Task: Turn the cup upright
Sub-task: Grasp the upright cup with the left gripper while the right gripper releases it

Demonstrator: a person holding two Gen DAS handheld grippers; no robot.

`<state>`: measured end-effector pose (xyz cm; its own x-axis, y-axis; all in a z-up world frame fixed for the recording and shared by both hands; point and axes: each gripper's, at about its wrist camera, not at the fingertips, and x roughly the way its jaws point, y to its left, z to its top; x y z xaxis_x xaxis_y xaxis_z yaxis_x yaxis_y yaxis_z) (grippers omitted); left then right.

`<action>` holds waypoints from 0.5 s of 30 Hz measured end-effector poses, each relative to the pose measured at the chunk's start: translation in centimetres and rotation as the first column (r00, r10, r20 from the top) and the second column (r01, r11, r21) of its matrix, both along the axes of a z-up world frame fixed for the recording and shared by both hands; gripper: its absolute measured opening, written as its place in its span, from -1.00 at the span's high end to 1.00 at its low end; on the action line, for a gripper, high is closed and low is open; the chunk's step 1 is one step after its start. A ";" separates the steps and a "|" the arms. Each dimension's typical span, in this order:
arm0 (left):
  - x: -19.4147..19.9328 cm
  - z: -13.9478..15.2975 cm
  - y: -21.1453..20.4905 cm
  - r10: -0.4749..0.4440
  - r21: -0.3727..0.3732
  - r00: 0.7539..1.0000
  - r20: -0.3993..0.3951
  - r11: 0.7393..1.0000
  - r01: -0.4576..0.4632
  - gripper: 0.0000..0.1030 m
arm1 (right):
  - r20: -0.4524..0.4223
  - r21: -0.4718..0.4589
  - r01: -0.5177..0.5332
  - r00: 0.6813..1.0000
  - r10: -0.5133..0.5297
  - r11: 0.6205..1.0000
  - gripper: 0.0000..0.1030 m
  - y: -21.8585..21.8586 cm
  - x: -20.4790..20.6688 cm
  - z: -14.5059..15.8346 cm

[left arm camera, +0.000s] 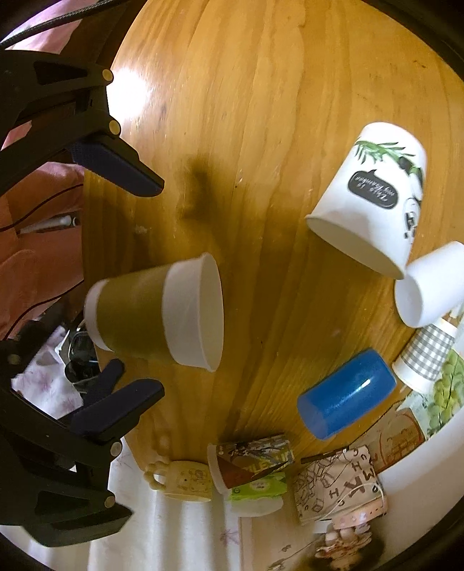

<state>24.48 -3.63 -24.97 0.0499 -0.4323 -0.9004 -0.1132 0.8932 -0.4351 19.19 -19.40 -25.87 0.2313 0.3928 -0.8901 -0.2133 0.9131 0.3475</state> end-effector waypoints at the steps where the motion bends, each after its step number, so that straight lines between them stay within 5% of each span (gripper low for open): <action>1: 0.2 -0.3 -0.1 0.009 -0.004 1.000 -0.010 1.000 -0.009 -0.98 | 0.001 -0.002 -0.019 1.000 0.019 1.000 -0.46 0.0 -0.1 0.1; 15: 1.2 -2.4 -0.1 0.101 -0.065 0.988 -0.117 0.992 -0.109 -0.84 | -0.031 -0.017 -0.124 0.992 0.124 0.992 -0.46 -1.3 0.7 0.9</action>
<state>25.68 -3.77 -27.36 -0.0024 -0.4933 -0.8698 -0.2570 0.8409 -0.4762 19.92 -20.69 -24.97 0.1548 0.4003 -0.9032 -0.3149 0.8866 0.3389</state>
